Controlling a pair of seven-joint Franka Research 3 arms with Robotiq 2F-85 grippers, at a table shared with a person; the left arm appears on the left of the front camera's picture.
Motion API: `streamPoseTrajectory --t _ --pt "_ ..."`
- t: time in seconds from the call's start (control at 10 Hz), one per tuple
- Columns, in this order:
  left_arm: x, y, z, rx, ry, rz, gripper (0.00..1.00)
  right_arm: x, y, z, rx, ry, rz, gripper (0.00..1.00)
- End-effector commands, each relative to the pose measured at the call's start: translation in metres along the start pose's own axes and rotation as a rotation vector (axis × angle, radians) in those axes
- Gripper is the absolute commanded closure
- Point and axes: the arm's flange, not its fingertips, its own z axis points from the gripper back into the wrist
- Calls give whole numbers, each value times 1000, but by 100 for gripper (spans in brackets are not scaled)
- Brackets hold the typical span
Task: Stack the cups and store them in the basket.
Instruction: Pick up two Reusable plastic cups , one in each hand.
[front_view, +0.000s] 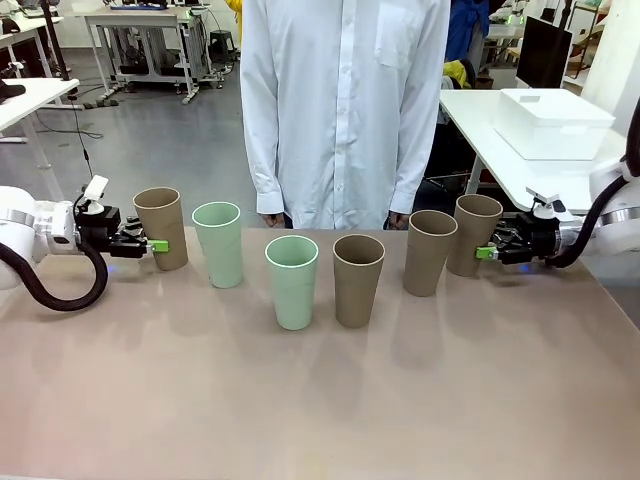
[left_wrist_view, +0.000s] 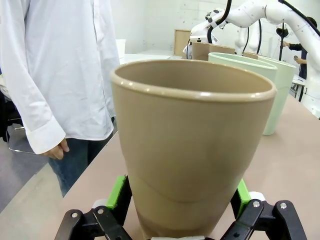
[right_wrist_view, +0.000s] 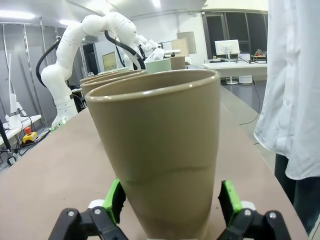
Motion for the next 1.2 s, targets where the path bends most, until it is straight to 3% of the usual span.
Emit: streamPoseTrajectory --t 0.0,1.1 --pt "5 6 -7 16 -17 11 0 4 -2 -7 9 -27 -4 0" --pt "5 6 -12 12 -41 108 0 8 1 -16 58 -47 -47 0"
